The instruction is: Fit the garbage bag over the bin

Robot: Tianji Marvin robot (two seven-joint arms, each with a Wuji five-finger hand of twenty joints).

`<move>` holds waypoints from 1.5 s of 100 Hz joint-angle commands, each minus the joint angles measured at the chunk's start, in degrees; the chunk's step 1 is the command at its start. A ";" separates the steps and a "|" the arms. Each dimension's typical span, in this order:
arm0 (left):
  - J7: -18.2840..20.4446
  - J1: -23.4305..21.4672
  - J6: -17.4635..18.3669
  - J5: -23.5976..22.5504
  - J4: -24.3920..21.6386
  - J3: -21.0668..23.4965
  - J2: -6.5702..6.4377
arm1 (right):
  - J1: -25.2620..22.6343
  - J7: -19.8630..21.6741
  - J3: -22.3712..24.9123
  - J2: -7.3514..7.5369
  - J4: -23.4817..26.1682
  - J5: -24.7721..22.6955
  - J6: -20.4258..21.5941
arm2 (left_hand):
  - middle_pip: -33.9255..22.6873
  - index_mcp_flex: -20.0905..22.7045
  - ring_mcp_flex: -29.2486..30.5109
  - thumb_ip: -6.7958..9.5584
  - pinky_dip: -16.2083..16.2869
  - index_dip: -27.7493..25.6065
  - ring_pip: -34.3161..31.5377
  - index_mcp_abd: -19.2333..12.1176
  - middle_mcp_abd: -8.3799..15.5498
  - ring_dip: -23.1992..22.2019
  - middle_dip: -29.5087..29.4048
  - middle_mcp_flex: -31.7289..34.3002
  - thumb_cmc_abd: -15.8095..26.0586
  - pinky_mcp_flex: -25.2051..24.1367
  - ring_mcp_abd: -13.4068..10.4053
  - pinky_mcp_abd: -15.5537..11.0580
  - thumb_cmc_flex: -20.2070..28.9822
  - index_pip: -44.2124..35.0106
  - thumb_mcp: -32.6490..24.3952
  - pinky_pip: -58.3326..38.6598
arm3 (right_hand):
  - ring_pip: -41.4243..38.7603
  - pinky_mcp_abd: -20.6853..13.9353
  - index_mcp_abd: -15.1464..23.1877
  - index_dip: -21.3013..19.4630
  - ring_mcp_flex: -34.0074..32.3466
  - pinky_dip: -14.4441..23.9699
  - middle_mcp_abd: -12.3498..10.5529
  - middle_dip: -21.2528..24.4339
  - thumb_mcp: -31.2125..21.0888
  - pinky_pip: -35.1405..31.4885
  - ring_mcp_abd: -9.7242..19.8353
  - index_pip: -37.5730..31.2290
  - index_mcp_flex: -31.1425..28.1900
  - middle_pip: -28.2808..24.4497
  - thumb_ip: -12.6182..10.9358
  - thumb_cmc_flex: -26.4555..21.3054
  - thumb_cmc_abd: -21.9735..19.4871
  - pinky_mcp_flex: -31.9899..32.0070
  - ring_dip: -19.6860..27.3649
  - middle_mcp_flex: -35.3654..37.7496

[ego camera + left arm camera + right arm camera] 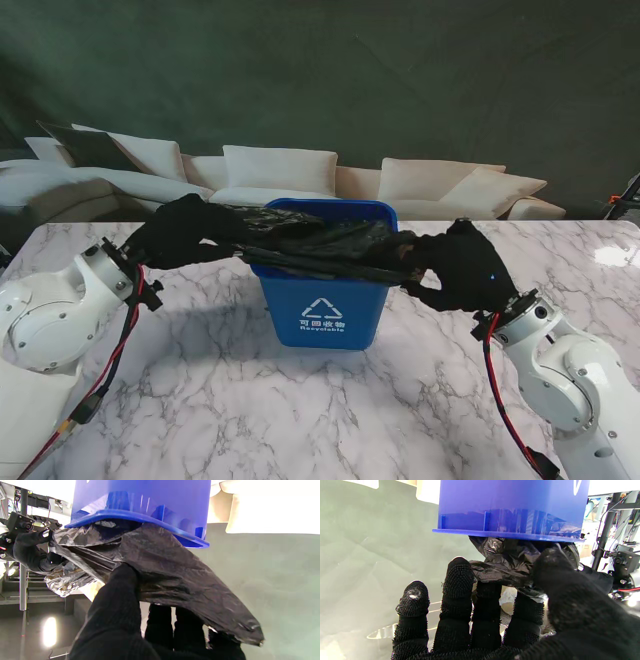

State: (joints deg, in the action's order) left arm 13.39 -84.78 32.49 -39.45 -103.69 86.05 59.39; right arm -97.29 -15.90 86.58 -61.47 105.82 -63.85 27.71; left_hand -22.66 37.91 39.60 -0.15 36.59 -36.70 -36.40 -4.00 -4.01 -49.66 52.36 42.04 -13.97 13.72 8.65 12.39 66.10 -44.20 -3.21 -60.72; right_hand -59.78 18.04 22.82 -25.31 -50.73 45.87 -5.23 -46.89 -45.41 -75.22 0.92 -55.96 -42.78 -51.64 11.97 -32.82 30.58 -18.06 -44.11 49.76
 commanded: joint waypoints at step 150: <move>-0.54 -4.16 2.90 -6.77 3.90 -1.21 -0.75 | -4.13 14.85 1.10 -0.79 -3.23 23.79 -0.75 | 7.11 3.54 -14.06 0.71 3.36 4.01 12.49 -6.57 -0.13 4.94 -28.24 -21.73 -0.39 -9.24 -2.55 -0.47 -3.03 3.36 -0.15 10.28 | 25.49 3.30 2.39 -11.61 19.85 -1.54 9.27 20.76 9.53 14.39 -4.04 9.75 2.46 17.69 -6.39 14.68 4.23 10.99 10.58 -27.35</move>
State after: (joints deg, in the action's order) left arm 11.42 -89.31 35.90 -46.11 -100.38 85.28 58.71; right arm -100.55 -1.00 87.29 -62.15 102.32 -39.87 27.07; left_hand -14.87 39.53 26.39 -0.24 38.40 -32.32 -24.76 -9.44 -4.22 -44.69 24.49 20.71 -14.02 5.24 7.19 12.28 63.12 -40.27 -3.13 -51.91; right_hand -36.39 20.09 22.85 -36.81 -33.20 45.20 3.98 -27.15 -37.40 -62.50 -2.29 -44.99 -39.88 -35.98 7.23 -16.83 33.90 -8.36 -34.79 24.35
